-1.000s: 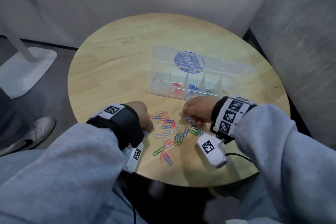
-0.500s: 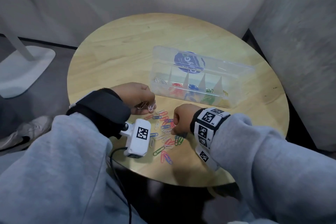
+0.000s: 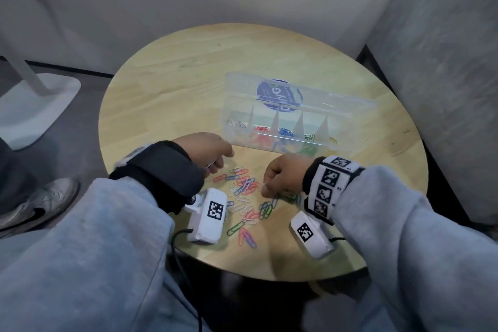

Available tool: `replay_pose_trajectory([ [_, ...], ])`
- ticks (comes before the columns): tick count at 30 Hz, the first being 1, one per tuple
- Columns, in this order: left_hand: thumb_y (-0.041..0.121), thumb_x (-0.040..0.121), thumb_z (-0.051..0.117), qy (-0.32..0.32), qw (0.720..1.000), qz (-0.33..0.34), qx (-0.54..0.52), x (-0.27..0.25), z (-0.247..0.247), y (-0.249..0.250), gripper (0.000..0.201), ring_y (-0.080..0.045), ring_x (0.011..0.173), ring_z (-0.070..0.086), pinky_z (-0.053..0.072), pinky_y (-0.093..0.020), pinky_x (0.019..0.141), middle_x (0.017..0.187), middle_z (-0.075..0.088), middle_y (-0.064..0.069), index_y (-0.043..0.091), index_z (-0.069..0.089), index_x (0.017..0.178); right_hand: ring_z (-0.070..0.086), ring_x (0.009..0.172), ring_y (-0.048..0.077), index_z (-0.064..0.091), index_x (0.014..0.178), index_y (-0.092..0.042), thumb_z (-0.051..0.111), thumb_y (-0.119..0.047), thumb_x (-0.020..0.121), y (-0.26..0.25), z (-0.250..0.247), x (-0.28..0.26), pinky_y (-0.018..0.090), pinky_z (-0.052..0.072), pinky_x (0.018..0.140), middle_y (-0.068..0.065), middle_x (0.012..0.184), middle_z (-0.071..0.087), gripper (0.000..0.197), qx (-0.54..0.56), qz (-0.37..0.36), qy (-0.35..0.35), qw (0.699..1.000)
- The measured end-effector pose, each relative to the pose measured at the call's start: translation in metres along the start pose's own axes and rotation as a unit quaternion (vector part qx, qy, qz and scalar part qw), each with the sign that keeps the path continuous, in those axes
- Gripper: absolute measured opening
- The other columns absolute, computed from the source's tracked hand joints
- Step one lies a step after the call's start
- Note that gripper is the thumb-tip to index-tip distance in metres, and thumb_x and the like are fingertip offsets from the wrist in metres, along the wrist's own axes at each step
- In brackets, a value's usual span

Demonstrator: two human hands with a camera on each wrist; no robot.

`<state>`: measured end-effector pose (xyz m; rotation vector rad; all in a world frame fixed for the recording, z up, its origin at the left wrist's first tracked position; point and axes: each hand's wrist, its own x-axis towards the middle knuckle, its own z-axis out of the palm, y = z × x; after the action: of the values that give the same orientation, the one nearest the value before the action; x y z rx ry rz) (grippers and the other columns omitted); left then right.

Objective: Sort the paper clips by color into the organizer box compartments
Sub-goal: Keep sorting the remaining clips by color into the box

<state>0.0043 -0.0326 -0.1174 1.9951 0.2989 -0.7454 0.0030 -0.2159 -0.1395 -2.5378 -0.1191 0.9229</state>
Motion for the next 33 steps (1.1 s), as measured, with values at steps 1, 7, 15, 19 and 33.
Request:
replay_pose_trajectory([
  [1, 0.018, 0.089, 0.053, 0.003, 0.996, 0.010, 0.087, 0.002, 0.002, -0.001, 0.012, -0.019, 0.048, 0.039, 0.028, -0.019, 0.047, 0.063, 0.048, -0.007, 0.007, 0.056, 0.086, 0.053, 0.052, 0.013, 0.061, 0.063, -0.020, 0.075, -0.019, 0.073, 0.005, -0.003, -0.001, 0.018, 0.043, 0.050, -0.006, 0.052, 0.060, 0.017, 0.058, 0.008, 0.001, 0.998],
  [7, 0.018, 0.087, 0.052, -0.030, 0.985, -0.026, 0.168, 0.005, 0.018, -0.008, 0.014, -0.024, 0.057, 0.043, 0.036, -0.023, 0.060, 0.065, 0.049, -0.010, 0.008, 0.057, 0.079, 0.054, 0.033, 0.009, 0.049, 0.070, -0.008, 0.055, 0.009, 0.086, 0.020, -0.010, -0.005, 0.014, 0.044, 0.035, 0.002, 0.044, 0.059, 0.024, 0.412, 0.022, -0.010, 0.911],
  [15, 0.049, 0.096, 0.029, -0.161, 0.944, -0.010, -0.287, 0.003, -0.002, 0.003, 0.057, -0.030, 0.074, 0.066, 0.059, -0.032, 0.060, 0.081, 0.066, -0.019, 0.002, 0.061, 0.090, 0.060, 0.041, 0.012, 0.056, 0.078, -0.003, 0.035, 0.001, 0.095, 0.027, -0.016, -0.008, 0.018, 0.053, 0.043, 0.006, 0.052, 0.059, 0.027, 0.568, 0.032, -0.028, 0.822],
  [19, 0.051, 0.095, 0.031, -0.151, 0.937, -0.003, -0.314, 0.006, -0.008, 0.000, 0.058, -0.025, 0.062, 0.069, 0.058, -0.032, 0.058, 0.081, 0.067, -0.018, 0.003, 0.063, 0.091, 0.056, 0.042, 0.010, 0.053, 0.075, -0.005, 0.039, 0.000, 0.094, 0.024, -0.018, -0.010, 0.017, 0.049, 0.043, 0.007, 0.061, 0.053, 0.025, 0.531, 0.039, -0.009, 0.847],
  [33, 0.032, 0.072, 0.070, 0.055, 0.938, 0.007, 0.342, 0.015, 0.028, -0.017, 0.026, -0.024, 0.077, 0.061, 0.042, -0.025, 0.065, 0.086, 0.071, -0.008, 0.011, 0.072, 0.089, 0.046, 0.066, 0.012, 0.060, 0.094, -0.030, 0.069, -0.024, 0.078, -0.022, 0.006, 0.002, 0.023, 0.037, 0.055, -0.011, 0.063, 0.039, 0.019, -0.153, -0.079, 0.044, 0.984],
])
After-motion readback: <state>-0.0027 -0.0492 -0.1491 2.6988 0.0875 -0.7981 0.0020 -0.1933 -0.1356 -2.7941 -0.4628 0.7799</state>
